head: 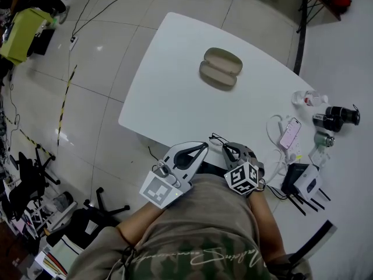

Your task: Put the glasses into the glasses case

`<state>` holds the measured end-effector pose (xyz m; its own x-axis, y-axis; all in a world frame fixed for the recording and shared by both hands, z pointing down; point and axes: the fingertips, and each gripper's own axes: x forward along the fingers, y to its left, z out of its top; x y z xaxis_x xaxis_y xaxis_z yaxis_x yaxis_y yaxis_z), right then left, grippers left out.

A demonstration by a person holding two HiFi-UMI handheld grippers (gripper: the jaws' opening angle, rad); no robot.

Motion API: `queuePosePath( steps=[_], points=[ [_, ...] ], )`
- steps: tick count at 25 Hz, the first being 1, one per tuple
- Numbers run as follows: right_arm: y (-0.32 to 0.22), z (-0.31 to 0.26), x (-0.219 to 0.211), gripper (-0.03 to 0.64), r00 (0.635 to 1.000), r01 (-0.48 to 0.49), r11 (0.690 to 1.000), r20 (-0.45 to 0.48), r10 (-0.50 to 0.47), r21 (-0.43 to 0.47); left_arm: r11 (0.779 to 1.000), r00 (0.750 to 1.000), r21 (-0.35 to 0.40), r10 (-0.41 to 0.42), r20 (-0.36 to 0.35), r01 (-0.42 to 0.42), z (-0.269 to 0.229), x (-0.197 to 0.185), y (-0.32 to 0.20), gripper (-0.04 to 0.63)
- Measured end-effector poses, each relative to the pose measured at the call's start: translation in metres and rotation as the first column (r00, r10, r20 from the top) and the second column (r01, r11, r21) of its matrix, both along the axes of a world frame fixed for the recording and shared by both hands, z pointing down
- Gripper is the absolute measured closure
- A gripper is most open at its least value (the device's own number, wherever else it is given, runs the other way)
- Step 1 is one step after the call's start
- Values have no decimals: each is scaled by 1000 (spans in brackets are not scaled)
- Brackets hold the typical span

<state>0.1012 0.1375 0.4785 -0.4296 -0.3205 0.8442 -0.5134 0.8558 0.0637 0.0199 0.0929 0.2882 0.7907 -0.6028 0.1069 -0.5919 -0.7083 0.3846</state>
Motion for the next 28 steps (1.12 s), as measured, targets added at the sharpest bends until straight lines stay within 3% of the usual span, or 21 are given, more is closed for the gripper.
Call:
queuePosePath(
  steps=[21, 28],
  points=[
    [-19, -35, -14, 586, 997, -74, 995, 4, 73, 74, 995, 996, 33, 92, 3, -92, 1, -13, -8, 589],
    [-8, -37, -11, 586, 995, -96, 993, 0, 96, 62, 994, 995, 45, 100, -10, -99, -1, -5, -6, 589]
  ],
)
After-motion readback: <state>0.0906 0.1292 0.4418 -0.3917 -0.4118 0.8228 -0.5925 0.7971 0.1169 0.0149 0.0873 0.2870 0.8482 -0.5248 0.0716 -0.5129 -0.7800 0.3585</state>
